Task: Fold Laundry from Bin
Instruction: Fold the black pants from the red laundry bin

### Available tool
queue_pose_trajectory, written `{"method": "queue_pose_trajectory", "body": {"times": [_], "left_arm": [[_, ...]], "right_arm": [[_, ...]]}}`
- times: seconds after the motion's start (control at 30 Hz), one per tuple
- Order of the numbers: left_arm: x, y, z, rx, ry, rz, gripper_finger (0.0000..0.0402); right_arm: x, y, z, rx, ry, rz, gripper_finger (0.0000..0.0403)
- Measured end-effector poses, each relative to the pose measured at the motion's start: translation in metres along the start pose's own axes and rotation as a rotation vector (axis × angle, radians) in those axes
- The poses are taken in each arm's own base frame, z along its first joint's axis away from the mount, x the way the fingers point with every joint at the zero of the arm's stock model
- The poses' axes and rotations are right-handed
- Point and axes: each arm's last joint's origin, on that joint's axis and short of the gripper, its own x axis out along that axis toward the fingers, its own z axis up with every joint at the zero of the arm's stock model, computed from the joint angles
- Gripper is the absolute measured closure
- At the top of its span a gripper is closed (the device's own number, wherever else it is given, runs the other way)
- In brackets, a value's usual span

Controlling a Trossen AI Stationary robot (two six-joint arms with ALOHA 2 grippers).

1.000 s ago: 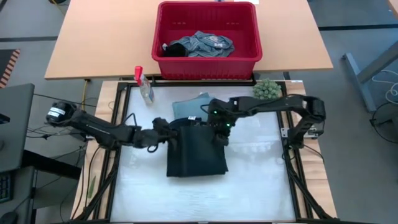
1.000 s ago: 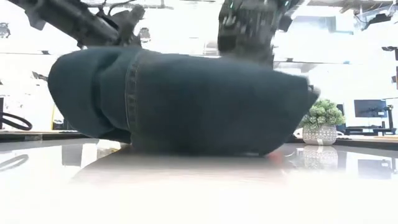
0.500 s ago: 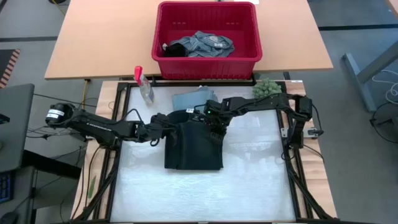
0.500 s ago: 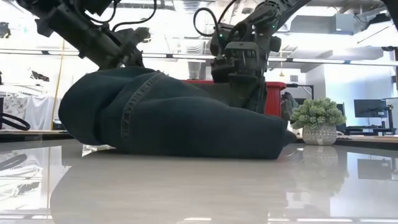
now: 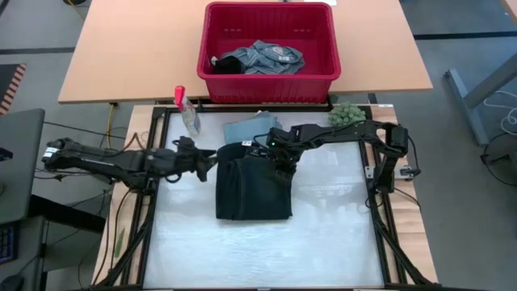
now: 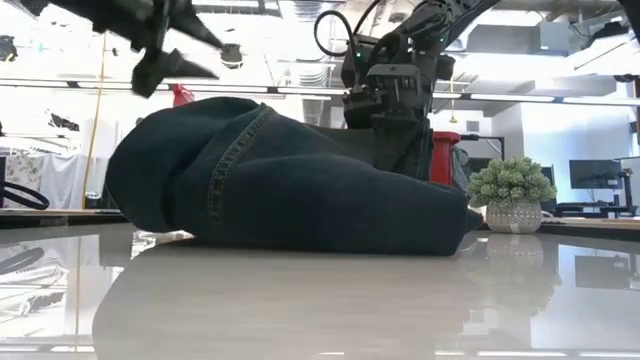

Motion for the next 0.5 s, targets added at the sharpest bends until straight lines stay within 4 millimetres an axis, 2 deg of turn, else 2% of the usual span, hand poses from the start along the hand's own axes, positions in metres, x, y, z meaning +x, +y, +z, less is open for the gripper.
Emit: {"method": "queue_pose_trajectory", "body": {"times": [0.1,0.17,0.23,0.37,0.5], "left_arm": [[0.012,-0.015,0.000,0.052,-0.056,-0.112,0.0201],[0.026,-0.022,-0.009,0.103,-0.047,-0.150,0.0201],[0.042,-0.028,-0.018,0.182,0.007,-0.148,0.0200],[0.074,-0.054,-0.019,0.366,0.099,-0.179,0.0200],[0.107,-0.074,-0.021,0.627,0.309,-0.065,0.0199]], "right_arm": [[0.000,-0.001,0.000,0.007,-0.004,0.001,0.0359],[0.000,-0.001,0.001,0.007,-0.006,0.001,0.0359],[0.000,-0.001,0.001,0.007,-0.006,0.001,0.0359],[0.000,-0.001,0.001,0.007,-0.005,0.002,0.0358],[-0.001,0.000,0.001,0.022,-0.004,0.005,0.0357]]}}
